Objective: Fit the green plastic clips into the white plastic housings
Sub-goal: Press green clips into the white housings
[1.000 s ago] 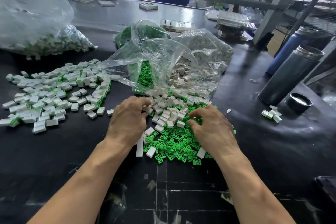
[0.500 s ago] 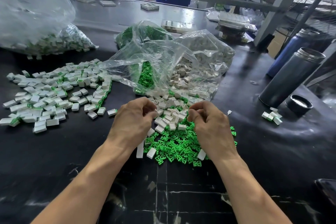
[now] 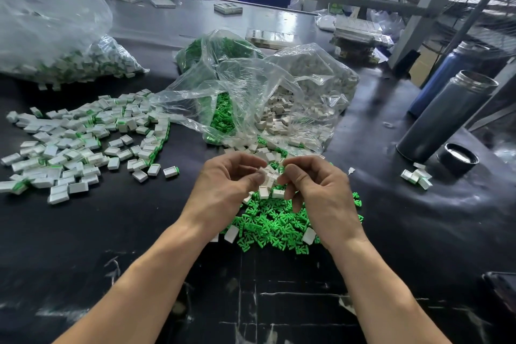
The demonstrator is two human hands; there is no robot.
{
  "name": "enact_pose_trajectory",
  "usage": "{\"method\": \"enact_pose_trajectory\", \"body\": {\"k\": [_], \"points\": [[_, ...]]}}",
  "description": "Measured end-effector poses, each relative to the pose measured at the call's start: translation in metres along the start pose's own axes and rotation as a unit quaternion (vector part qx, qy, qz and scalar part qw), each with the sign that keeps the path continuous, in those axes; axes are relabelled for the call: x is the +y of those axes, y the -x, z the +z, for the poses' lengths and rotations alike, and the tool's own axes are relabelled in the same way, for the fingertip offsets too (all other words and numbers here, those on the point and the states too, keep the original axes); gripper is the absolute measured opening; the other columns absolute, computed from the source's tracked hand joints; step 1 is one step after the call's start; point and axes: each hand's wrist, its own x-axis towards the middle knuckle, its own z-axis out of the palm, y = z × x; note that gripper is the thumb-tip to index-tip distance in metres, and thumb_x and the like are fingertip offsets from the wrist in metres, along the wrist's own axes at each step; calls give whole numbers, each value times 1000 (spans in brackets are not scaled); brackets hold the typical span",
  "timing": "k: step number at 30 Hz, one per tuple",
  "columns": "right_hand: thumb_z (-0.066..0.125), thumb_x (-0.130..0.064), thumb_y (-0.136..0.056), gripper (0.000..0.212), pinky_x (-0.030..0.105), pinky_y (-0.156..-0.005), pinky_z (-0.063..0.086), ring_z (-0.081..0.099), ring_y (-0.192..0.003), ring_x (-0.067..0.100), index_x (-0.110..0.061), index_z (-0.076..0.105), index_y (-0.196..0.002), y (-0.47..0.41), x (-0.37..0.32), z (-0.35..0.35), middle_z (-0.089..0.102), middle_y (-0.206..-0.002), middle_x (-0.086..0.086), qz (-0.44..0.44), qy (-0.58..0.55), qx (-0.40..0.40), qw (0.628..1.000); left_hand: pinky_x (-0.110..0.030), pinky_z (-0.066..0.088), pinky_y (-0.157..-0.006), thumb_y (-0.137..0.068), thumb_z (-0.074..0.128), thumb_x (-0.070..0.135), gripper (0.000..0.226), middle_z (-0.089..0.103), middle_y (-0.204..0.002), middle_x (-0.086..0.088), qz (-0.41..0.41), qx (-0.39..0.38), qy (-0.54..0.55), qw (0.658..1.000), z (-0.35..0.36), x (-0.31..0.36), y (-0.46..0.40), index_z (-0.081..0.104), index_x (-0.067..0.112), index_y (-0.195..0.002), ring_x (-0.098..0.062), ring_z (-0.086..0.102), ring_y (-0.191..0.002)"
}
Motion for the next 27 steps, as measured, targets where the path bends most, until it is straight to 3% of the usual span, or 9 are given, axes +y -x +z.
{"method": "enact_pose_trajectory", "body": {"k": [5,15,27], "points": [[64,-5,-100,10,26,-43,46,61,-58,15,-12,71,-99,2,1,4,75,-80,9,-8,-16,-13,1000,-20,56,-68,-89,76,7,12,77,-86,-4,12,-2,35,999,4,0,1,77,17,-95,-8,68,-73],[68,-6,-98,5,26,-46,49,62,-56,14,-10,71,-97,3,3,9,71,-71,4,-19,-14,-4,1000,-27,62,-69,-94,71,10,14,79,-93,-11,7,-3,144,990,7,1,4,70,10,-108,-25,78,-86],[69,0,-96,14,26,-55,56,68,-63,16,-9,75,-105,5,1,11,75,-77,6,-31,-34,2,999,-36,63,-84,-94,68,16,28,78,-100,-15,-44,-32,213,976,11,-1,2,61,0,-115,-30,77,-95]]}}
